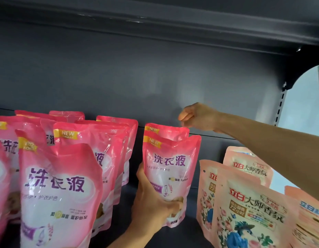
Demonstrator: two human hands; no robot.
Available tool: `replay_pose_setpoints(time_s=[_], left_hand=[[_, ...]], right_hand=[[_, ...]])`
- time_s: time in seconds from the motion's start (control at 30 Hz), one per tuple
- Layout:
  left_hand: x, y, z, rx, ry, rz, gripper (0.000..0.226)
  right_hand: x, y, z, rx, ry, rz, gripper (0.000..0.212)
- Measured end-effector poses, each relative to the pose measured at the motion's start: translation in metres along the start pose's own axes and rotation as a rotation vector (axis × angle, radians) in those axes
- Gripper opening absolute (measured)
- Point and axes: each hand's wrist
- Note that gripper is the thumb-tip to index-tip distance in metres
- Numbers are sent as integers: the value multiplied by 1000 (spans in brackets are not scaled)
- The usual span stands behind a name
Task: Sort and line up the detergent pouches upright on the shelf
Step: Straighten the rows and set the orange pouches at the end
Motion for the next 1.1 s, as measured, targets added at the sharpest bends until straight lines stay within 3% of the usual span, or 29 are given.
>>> replay_pose_setpoints(time_s=[0.1,0.2,0.57,0.83,0.97,1.1], left_hand=[[1,0,1,-17,3,-47,117],[3,-1,4,-15,0,-69,112],[1,-8,-5,47,-24,-71,103],[14,-24,-36,80,-8,-83,106],[21,-32,-53,82,14,-83,113],[29,-43,-69,71,-8,-81,104]], right_hand=[[14,10,13,-118,4,-41,30],[16,15,19,-178,-64,-58,22],[-4,35,22,-78,-164,-96,16],[-15,22,1,-96,-212,-79,14],[-26,16,-13,-99,-245,-47,24],[-36,14,-29,-133,-231,60,16]])
Point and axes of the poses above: each hand's wrist, its own z-axis towards the middle knuckle, its own y-axis out of the palm, x = y × z, and after that the axes turned 10 degrees about x, right-handed
